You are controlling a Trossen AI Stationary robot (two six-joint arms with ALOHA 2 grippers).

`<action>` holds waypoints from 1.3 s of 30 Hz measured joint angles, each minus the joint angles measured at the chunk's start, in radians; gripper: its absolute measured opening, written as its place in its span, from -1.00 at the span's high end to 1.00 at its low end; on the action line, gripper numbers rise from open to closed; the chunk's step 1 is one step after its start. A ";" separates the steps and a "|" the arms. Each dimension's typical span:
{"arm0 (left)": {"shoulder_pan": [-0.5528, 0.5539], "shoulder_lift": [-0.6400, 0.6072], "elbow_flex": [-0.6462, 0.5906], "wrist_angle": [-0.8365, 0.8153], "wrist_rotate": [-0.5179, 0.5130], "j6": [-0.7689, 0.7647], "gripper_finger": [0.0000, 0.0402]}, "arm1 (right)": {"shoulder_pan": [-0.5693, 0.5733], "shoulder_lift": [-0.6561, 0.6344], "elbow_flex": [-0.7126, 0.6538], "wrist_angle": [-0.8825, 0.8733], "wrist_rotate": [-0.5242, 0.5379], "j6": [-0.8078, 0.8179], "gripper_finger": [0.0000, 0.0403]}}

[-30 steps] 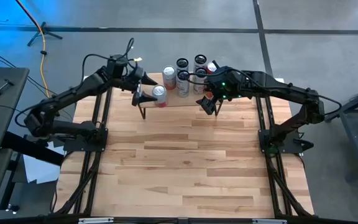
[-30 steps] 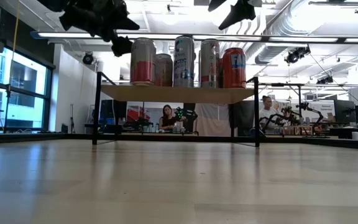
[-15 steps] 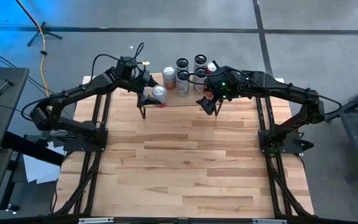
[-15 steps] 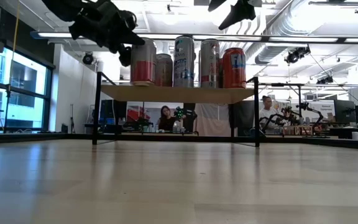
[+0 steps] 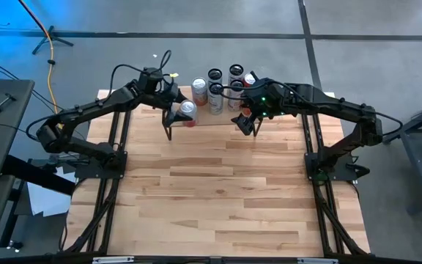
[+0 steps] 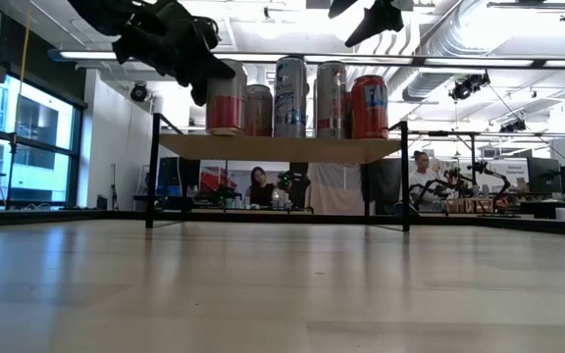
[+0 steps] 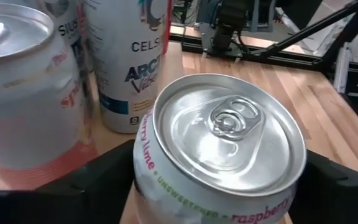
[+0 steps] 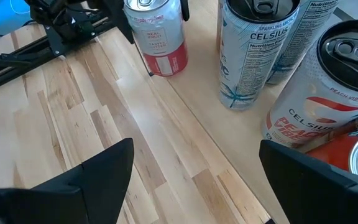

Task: Place canned beverage on shelf
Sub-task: Put the silver soda can on the shelf

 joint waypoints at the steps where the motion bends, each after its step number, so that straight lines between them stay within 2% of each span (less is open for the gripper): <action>1: 0.000 0.000 0.000 0.001 -0.007 0.000 -0.51 | 0.000 0.000 0.000 0.000 0.000 0.000 -0.66; 6: 0.000 -0.001 0.000 0.017 -0.015 -0.025 -0.18 | 0.000 0.000 0.000 0.000 0.000 0.001 -0.66; 9: 0.000 -0.009 -0.002 0.050 -0.029 -0.080 -0.18 | 0.000 0.000 0.000 0.000 0.000 0.001 -0.66; 11: -0.008 -0.027 -0.001 0.071 -0.073 -0.124 -0.18 | 0.000 0.000 0.000 0.000 0.000 0.001 -0.66; 20: -0.177 -0.087 -0.001 0.096 -0.474 -0.275 -0.20 | 0.000 0.000 0.000 0.000 0.013 -0.004 -0.66; 24: -0.284 -0.080 -0.001 0.144 -0.711 -0.400 -0.20 | 0.000 0.000 0.000 0.000 0.029 -0.008 -0.66; 28: -0.380 -0.061 0.000 0.167 -0.971 -0.462 -0.21 | -0.001 0.000 0.000 0.000 0.029 -0.023 -0.66; 30: -0.414 -0.048 0.000 0.178 -1.066 -0.484 -0.21 | -0.001 0.000 0.000 0.000 0.029 -0.033 -0.66; 33: -0.442 -0.032 0.000 0.181 -1.136 -0.493 -0.21 | -0.001 0.000 0.000 0.000 0.030 -0.038 -0.66; 39: -0.451 0.023 0.000 0.249 -1.150 -0.500 -0.22 | -0.001 0.000 0.000 0.000 0.031 -0.053 -0.66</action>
